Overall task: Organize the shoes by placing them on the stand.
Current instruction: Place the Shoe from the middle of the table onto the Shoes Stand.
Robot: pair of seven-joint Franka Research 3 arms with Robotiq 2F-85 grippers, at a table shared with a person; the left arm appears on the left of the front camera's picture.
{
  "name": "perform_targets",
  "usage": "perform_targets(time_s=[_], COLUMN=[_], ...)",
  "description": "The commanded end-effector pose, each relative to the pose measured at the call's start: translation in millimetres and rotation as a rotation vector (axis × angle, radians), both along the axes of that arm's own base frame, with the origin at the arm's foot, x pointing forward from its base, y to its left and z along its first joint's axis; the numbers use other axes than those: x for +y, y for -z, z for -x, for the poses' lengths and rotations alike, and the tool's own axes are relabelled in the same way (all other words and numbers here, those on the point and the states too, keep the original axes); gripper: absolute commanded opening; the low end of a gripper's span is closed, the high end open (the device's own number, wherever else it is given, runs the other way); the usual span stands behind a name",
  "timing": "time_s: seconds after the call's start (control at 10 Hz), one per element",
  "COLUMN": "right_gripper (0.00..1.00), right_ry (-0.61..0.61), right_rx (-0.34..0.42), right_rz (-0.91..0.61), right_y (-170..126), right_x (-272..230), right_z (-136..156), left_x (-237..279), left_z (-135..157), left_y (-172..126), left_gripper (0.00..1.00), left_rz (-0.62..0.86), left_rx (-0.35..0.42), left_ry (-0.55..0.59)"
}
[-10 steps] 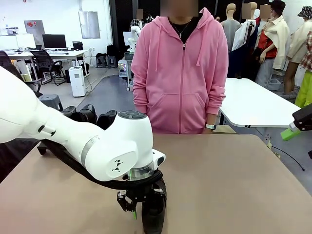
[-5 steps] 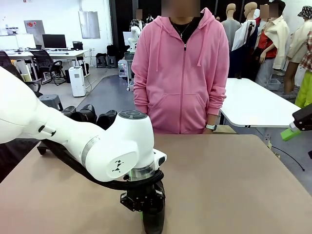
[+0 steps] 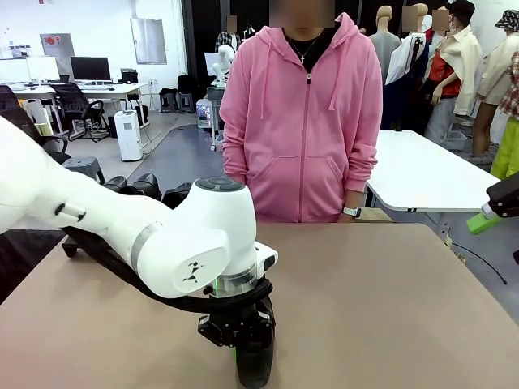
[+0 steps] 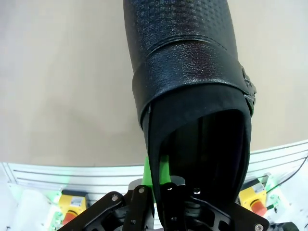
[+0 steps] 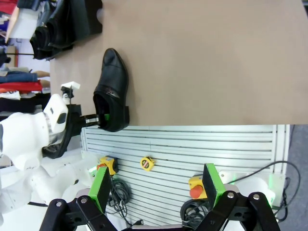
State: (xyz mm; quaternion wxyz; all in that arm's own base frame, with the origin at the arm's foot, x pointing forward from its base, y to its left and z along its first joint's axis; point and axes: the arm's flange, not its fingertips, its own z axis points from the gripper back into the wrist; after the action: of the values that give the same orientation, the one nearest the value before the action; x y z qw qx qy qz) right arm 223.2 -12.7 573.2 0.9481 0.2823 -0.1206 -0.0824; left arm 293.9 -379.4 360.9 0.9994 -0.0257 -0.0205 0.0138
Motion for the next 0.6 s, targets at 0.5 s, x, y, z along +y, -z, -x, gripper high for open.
perform_targets(time_s=[0.5], right_gripper=[1.00], right_ry=[-0.025], right_rx=[-0.015], right_rz=[-0.022], right_y=[-3], right_x=[-1], right_z=[0], left_x=[71], left_z=[52], left_y=[-101], left_gripper=[0.00], left_rz=[0.089], left_rx=[-0.590], left_ry=[-0.003])
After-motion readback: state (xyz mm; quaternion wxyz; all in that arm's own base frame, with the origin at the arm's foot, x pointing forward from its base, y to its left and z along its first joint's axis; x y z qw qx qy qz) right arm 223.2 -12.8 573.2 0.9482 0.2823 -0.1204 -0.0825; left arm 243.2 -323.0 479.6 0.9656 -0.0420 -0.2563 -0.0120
